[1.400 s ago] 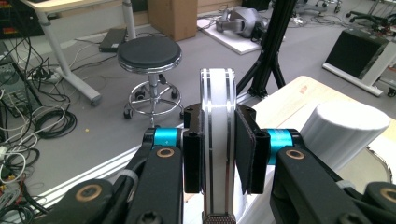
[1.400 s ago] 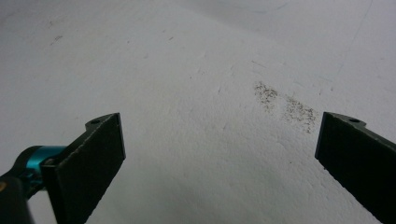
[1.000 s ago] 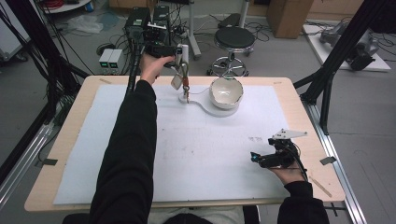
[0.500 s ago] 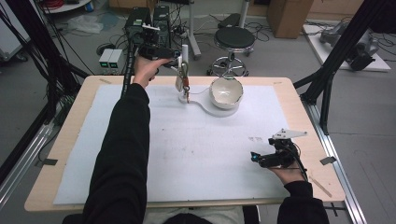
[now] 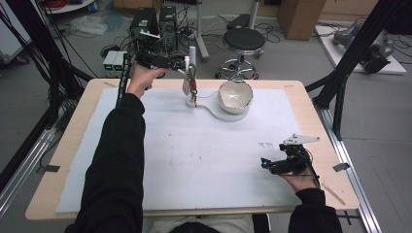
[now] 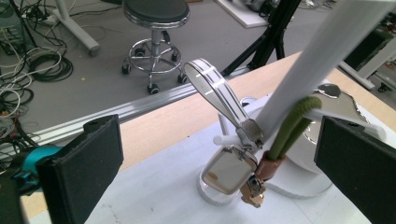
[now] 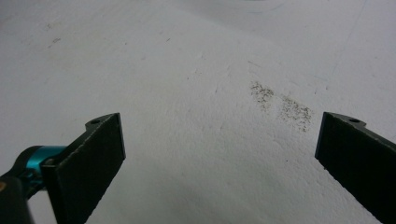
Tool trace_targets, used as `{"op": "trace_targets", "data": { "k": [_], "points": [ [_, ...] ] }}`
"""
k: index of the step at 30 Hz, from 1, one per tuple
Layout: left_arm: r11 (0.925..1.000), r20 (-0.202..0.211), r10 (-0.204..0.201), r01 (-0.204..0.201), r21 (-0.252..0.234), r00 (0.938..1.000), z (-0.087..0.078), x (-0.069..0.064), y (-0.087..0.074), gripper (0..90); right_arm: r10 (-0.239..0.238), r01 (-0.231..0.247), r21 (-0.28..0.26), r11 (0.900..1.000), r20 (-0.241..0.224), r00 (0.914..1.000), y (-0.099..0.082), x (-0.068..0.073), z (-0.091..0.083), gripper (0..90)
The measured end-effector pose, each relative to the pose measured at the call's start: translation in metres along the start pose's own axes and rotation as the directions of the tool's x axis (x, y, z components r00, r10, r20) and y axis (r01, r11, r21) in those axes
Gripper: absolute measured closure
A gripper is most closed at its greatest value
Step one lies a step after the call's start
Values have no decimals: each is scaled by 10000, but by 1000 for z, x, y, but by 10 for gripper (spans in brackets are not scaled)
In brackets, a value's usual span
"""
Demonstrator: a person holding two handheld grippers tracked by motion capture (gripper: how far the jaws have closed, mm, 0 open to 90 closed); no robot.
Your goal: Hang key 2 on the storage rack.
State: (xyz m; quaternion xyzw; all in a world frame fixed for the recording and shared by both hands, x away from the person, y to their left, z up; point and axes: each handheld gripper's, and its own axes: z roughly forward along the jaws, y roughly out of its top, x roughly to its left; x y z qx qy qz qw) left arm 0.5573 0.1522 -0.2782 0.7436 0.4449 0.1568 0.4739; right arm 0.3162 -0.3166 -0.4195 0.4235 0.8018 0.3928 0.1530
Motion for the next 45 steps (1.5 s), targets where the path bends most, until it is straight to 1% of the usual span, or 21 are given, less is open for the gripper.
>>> {"op": "trace_targets", "data": {
  "k": [2, 3, 5, 7, 11, 13, 16, 19, 22, 24, 29, 32, 36, 37, 38, 40, 42, 45],
  "points": [
    [10000, 66, 36, -36, -52, 10000, -2, -1, -2, 17, -11, 11, 3, 10000, -12, 10000, 0, 0, 0, 6],
    [9999, 206, 105, -104, -62, 9997, -4, -2, -4, 17, -1, 1, 5, 10000, -14, 10000, 0, 1, 0, 6],
    [9999, 389, 159, -159, -7, 9991, -6, -2, -6, 17, 15, -15, 4, 10000, -16, 10000, 0, 1, 1, 6],
    [9996, 457, 283, -287, 85, 9986, -9, -4, -9, 17, 22, -22, -14, 10000, -22, 10000, 1, 1, 0, 6],
    [9989, 578, 465, -465, -7, 9972, -16, -8, -14, 17, 7, -7, -71, 10000, 20, 10000, 0, 0, -1, 6],
    [9980, 788, 622, -615, -122, 9949, -20, -13, -17, 17, 38, -38, -60, 10000, 10, 10000, 0, 0, -2, 6],
    [9957, 821, 923, -919, -76, 9923, -27, -20, -23, 17, 40, -40, -87, 10000, 42, 10000, -1, 0, -3, 6],
    [9951, 887, 989, -983, -113, 9911, -33, -23, -29, 17, 76, -76, -89, 9999, 65, 9999, -1, 0, -3, 6],
    [9952, 847, 983, -976, -120, 9915, -39, -23, -36, 17, 64, -64, -59, 10000, 105, 9999, -1, 0, -3, 6],
    [9942, 758, 1072, -1068, -102, 9913, -43, -22, -42, 17, 83, -83, -54, 10000, 121, 9999, -2, 0, -4, 6],
    [9960, 698, 891, -889, -54, 9936, -57, -16, -62, 17, 103, -102, -84, 9999, 127, 9999, -2, 0, -4, 6],
    [9964, 545, 843, -838, -113, 9950, -65, -14, -76, 17, 76, -76, -23, 10000, 104, 9999, -2, 0, -4, 6],
    [9976, 521, 696, -695, -42, 9962, -74, -11, -93, 17, 113, -112, -50, 9999, 62, 9999, -2, -1, -4, 6],
    [9977, 471, 669, -666, -90, 9966, -76, -10, -96, 17, 100, -100, -36, 9999, 63, 9999, -2, 0, -4, 6],
    [9980, 477, 635, -633, -66, 9968, -79, -9, -99, 17, 75, -75, -61, 10000, 22, 10000, -2, 0, -4, 6],
    [9986, 474, 511, -503, -168, 9976, -82, -8, -104, 17, 84, -84, 11, 10000, 38, 10000, -2, 1, -3, 6],
    [9986, 705, 505, -490, -221, 9962, -86, -6, -109, 17, 34, -34, 21, 10000, 31, 10000, -1, 1, -2, 6],
    [9985, 687, 531, -523, -131, 9962, -89, -5, -118, 17, 52, -52, 8, 10000, 22, 10000, -1, 1, -2, 6]
  ]
}}
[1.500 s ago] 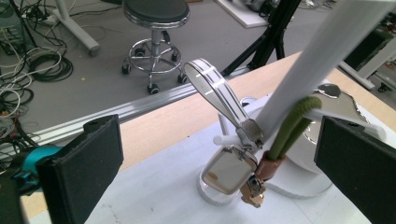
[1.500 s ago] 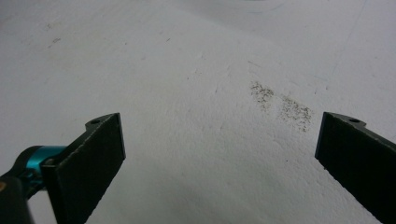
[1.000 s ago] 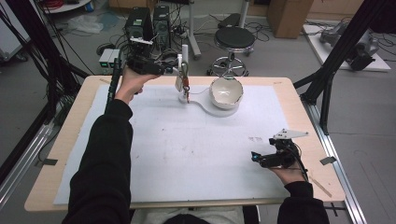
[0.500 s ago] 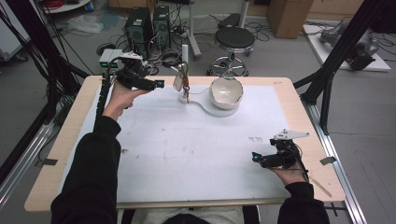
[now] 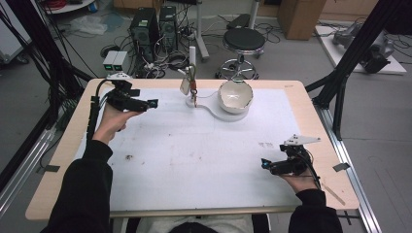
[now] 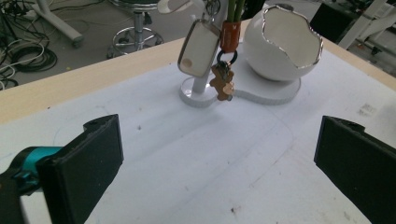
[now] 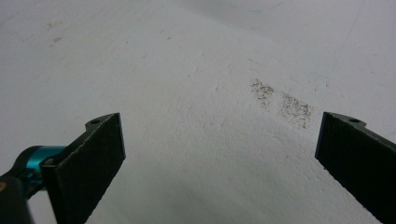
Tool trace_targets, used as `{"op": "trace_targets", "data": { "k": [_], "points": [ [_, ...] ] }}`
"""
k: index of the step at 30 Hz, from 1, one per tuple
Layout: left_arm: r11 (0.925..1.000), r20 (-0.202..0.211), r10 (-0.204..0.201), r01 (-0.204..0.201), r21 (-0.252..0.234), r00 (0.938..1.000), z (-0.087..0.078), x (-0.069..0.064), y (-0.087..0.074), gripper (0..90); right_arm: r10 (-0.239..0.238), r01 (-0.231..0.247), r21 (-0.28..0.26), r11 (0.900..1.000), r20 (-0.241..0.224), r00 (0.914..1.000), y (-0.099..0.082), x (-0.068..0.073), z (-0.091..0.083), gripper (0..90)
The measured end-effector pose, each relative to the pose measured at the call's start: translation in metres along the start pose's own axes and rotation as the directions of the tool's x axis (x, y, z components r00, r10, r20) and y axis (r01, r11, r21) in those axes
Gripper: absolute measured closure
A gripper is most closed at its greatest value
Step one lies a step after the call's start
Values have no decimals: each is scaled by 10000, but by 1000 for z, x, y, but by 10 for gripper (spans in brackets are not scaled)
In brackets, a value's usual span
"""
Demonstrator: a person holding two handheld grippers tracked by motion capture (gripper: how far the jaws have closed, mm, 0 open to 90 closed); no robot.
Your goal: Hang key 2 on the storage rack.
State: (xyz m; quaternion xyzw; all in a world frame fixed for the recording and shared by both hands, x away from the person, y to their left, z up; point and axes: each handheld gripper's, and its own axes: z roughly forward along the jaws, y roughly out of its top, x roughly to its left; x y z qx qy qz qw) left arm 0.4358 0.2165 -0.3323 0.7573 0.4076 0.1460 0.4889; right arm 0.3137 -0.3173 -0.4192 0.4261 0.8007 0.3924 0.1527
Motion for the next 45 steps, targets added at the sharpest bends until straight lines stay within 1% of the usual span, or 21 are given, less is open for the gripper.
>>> {"op": "trace_targets", "data": {
  "k": [5, 7, 8, 13, 15, 20, 23, 24, 26, 29, 33, 35, 38, 39, 41, 43, 45],
  "points": [
    [9998, -16, -174, 175, 90, 9998, -4, 2, -14, 17, -5, 5, 27, 10000, 51, 10000, -1, 0, 0, 6],
    [9996, 118, -268, 268, 17, 9996, -6, 1, -20, 17, -35, 35, 55, 10000, 30, 10000, -1, 0, 0, 6],
    [9997, 169, -234, 233, 61, 9996, -6, 0, -23, 17, -32, 32, 58, 10000, 35, 10000, -1, 0, 0, 6],
    [10000, 139, -64, 64, 33, 9999, -10, -6, -36, 17, -62, 62, 97, 9999, 1, 10000, 0, 2, 1, 6],
    [9999, 153, -126, 127, -52, 9998, -13, -7, -42, 17, -100, 100, 124, 9999, -33, 9999, 0, 2, 2, 6],
    [9998, -37, -195, 195, -39, 9998, -22, -5, -58, 17, -130, 132, 158, 9998, -80, 9999, 0, 3, 2, 6],
    [9999, -109, -135, 136, 70, 9998, -28, -4, -66, 17, -150, 151, 175, 9997, -64, 9999, 0, 3, 2, 6],
    [9999, -120, -157, 156, -40, 9998, -30, -5, -69, 17, -119, 120, 191, 9997, -55, 9999, 0, 3, 2, 6],
    [9998, -59, -154, 153, -103, 9999, -34, -7, -73, 17, -114, 115, 187, 9998, -50, 9999, 0, 3, 2, 6],
    [10000, -101, -63, 63, -21, 9999, -39, -9, -79, 17, -93, 94, 184, 9998, -53, 9999, 0, 2, 3, 6],
    [9999, -143, 46, -48, -158, 9999, -46, -13, -91, 17, -123, 124, 176, 9998, -64, 9999, 0, 3, 3, 6],
    [9999, -123, -77, 75, -92, 9999, -48, -13, -97, 17, -79, 81, 206, 9998, -80, 9999, 0, 3, 4, 6],
    [9998, -225, -150, 147, -149, 9996, -53, -12, -109, 17, -117, 119, 192, 9997, -109, 9999, 0, 4, 4, 6],
    [9999, -249, -141, 139, -96, 9996, -55, -12, -112, 17, -110, 112, 191, 9998, -97, 9999, 0, 4, 4, 6],
    [9997, -274, -66, 60, -220, 9996, -58, -12, -118, 17, -116, 118, 185, 9998, -104, 9999, 0, 3, 4, 6],
    [9998, -362, -3, -5, -210, 9993, -60, -12, -124, 17, -96, 98, 216, 9997, -108, 9999, 0, 4, 4, 6],
    [9999, -448, -47, 40, -143, 9990, -63, -13, -130, 17, -103, 105, 208, 9997, -104, 9999, 0, 4, 5, 6]
  ]
}}
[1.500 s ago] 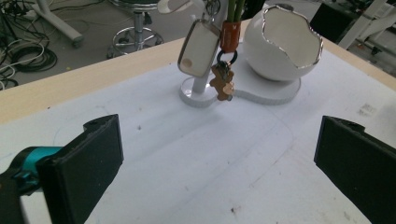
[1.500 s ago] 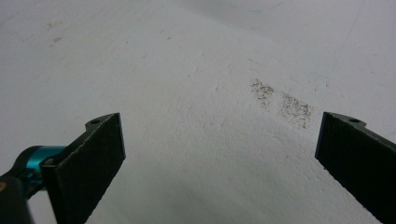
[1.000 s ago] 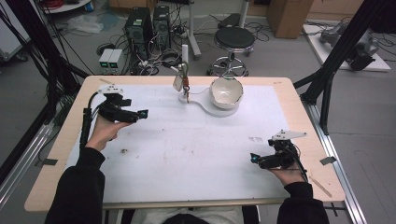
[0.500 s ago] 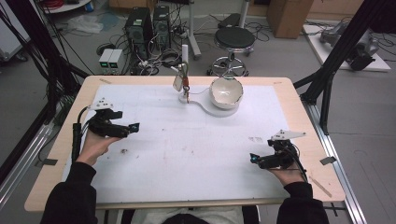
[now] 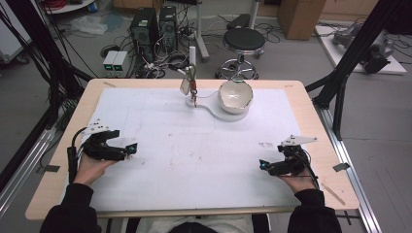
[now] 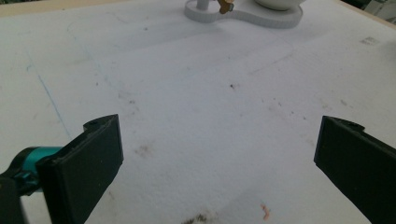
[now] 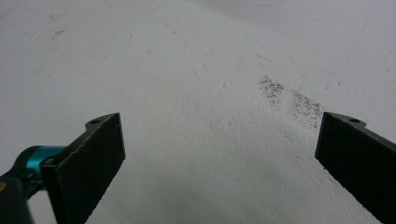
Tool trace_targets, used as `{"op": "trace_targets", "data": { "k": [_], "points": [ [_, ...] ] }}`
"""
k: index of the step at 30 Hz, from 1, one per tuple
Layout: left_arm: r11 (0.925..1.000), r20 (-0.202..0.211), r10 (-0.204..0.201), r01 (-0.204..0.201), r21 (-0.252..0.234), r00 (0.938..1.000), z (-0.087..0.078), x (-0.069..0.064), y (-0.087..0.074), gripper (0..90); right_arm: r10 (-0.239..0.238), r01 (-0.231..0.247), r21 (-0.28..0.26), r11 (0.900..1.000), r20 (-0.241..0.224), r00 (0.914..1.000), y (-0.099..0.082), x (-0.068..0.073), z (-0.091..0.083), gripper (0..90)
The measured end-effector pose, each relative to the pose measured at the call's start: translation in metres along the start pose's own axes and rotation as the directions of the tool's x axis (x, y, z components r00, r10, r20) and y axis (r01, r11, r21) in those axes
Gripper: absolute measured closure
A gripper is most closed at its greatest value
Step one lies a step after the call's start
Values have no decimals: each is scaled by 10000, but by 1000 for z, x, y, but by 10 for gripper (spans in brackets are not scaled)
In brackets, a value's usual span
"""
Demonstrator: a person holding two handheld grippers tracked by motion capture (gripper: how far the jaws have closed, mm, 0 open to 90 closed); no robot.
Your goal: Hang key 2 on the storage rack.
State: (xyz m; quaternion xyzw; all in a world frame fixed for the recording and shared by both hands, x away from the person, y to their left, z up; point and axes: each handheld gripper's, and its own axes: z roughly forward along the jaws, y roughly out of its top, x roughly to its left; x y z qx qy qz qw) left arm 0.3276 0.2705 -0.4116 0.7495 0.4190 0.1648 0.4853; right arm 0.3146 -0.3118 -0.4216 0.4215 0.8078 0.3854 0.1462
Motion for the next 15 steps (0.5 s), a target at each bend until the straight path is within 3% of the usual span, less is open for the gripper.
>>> {"op": "trace_targets", "data": {
  "k": [7, 15],
  "points": [
    [9999, -307, 19, -14, 153, 9995, -10, -2, -16, 17, -20, 20, -4, 10000, -26, 10000, 0, 1, 0, 6],
    [9993, -497, -230, 216, -299, 9985, -30, -1, -28, 17, 57, -57, -99, 9999, 43, 10000, -2, -2, -3, 6]
  ]
}}
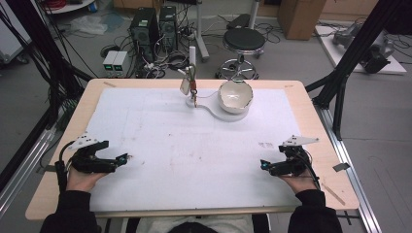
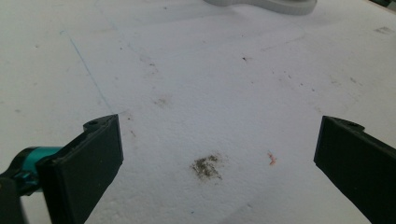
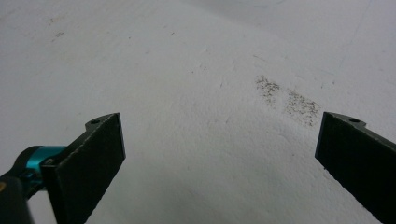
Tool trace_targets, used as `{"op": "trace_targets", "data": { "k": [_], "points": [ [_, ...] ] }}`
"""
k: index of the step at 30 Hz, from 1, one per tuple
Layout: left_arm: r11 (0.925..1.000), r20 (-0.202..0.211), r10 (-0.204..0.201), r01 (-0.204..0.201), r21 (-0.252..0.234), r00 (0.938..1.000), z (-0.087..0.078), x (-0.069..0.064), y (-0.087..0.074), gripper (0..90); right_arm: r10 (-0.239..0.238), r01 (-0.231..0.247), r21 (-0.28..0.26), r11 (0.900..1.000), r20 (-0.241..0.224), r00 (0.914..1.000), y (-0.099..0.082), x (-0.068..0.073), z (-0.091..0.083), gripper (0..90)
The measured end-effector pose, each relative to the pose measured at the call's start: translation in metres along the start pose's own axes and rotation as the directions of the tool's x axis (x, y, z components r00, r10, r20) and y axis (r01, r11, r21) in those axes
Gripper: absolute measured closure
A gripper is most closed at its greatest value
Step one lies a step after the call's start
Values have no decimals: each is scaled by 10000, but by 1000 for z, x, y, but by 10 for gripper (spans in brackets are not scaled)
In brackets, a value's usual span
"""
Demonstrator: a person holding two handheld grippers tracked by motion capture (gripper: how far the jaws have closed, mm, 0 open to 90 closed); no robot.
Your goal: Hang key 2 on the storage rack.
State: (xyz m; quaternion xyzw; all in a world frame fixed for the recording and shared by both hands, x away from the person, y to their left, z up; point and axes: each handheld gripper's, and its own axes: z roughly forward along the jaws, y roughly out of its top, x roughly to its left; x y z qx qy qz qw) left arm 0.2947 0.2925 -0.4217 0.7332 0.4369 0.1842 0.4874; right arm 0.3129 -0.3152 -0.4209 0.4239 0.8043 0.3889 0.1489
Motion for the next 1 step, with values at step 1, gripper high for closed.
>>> {"op": "trace_targets", "data": {
  "k": [1],
  "points": [
    [10000, 6, -8, 8, -31, 10000, -1, 0, 0, 17, 7, -7, -36, 10000, -17, 10000, 0, -1, 0, 6]
  ]
}}
